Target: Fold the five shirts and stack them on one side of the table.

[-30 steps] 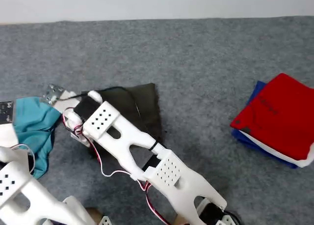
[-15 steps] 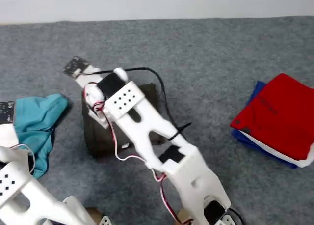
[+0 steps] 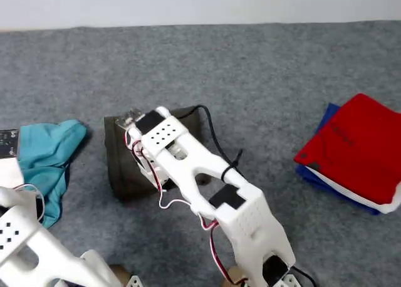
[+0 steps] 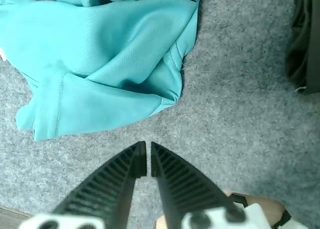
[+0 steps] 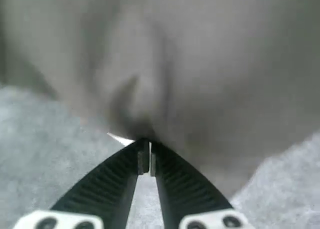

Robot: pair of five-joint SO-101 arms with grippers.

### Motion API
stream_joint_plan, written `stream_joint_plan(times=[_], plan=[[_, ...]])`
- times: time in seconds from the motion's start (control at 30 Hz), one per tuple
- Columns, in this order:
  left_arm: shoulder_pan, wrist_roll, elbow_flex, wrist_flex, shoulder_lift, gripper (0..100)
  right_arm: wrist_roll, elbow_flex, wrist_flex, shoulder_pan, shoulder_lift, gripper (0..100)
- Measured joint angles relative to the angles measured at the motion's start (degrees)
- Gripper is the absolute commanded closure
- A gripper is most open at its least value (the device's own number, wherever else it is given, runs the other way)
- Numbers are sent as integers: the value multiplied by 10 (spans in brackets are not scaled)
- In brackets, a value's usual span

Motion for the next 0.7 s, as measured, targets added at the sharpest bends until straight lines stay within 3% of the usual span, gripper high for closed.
stream_joint_plan(times=[0.4, 0.7], plan=[[0, 0, 0, 0, 0, 978, 7, -16, 65, -28, -80, 988], [0, 0, 0, 0, 0, 978, 20, -17, 70, 85, -111, 988]])
